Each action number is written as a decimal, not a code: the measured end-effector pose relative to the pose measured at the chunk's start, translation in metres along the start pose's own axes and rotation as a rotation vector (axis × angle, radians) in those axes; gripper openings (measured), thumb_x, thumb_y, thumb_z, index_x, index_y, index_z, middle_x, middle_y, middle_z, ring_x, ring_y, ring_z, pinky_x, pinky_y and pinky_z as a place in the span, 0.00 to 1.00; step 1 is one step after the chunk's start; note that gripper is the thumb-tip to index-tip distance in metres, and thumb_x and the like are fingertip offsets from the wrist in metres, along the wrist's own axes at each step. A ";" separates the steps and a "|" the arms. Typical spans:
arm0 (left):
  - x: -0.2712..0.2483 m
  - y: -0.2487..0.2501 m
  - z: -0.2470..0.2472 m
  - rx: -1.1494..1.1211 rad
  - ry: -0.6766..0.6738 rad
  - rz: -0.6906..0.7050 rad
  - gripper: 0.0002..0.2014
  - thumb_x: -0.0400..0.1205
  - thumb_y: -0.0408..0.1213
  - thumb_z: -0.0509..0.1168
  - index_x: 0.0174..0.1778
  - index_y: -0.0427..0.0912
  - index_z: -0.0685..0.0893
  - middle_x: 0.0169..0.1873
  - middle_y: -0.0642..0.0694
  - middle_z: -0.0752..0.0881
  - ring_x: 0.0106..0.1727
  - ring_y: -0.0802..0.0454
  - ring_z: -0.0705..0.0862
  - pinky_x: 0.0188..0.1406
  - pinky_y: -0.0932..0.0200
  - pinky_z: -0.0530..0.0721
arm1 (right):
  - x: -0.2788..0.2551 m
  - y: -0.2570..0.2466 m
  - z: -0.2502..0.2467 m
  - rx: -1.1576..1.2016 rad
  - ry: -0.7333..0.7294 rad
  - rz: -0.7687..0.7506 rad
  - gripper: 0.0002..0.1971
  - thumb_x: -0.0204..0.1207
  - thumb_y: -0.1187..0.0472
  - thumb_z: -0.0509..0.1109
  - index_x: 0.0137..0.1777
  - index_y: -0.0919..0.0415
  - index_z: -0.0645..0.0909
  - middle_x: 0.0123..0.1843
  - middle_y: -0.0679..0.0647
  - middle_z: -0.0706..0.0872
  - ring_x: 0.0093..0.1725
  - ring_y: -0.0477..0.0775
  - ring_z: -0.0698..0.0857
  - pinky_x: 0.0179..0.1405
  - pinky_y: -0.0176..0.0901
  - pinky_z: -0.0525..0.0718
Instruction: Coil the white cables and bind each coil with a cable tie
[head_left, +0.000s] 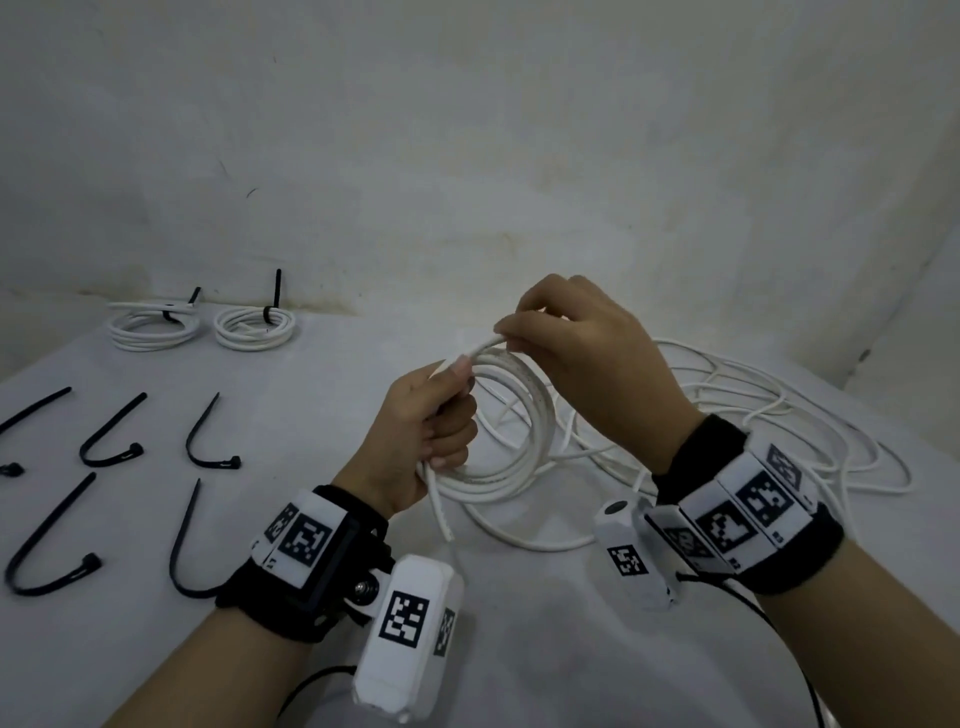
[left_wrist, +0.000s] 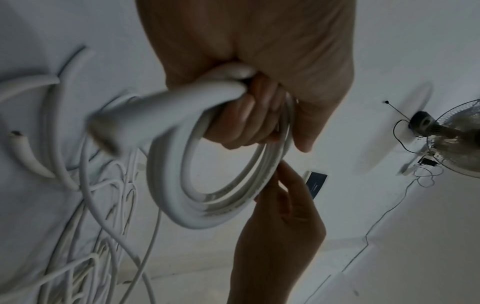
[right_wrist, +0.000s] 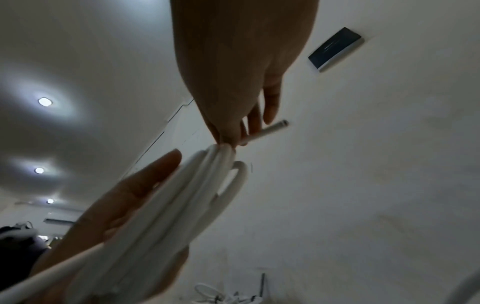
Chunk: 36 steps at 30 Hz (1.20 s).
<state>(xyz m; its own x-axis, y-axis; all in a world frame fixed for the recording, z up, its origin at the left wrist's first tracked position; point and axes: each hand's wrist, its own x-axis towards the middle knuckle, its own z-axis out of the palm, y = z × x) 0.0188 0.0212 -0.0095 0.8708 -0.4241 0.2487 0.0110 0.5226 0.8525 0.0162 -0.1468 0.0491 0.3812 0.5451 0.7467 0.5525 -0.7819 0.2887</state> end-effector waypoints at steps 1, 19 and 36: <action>0.000 0.000 0.001 -0.007 0.007 -0.008 0.16 0.74 0.49 0.62 0.32 0.41 0.66 0.13 0.55 0.60 0.11 0.63 0.56 0.10 0.74 0.57 | 0.000 -0.001 0.000 0.065 -0.004 0.060 0.03 0.72 0.67 0.73 0.43 0.65 0.88 0.38 0.58 0.84 0.33 0.59 0.81 0.29 0.44 0.78; 0.002 0.000 0.012 0.055 0.253 0.050 0.21 0.82 0.52 0.58 0.27 0.43 0.65 0.16 0.52 0.60 0.14 0.59 0.57 0.11 0.70 0.58 | 0.000 -0.011 -0.002 1.355 -0.299 1.046 0.07 0.78 0.64 0.67 0.42 0.64 0.85 0.28 0.52 0.84 0.24 0.46 0.80 0.24 0.33 0.82; 0.004 -0.004 0.005 0.200 0.380 0.134 0.20 0.83 0.50 0.60 0.29 0.42 0.68 0.18 0.52 0.61 0.19 0.55 0.57 0.18 0.63 0.57 | 0.001 -0.035 -0.009 0.682 -0.248 0.745 0.21 0.65 0.54 0.82 0.60 0.51 0.86 0.40 0.46 0.91 0.33 0.43 0.89 0.48 0.40 0.86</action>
<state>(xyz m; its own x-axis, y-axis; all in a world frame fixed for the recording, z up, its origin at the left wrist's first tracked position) 0.0193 0.0140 -0.0094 0.9772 -0.0407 0.2085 -0.1772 0.3855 0.9055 -0.0098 -0.1217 0.0450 0.8971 0.1011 0.4302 0.3865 -0.6514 -0.6529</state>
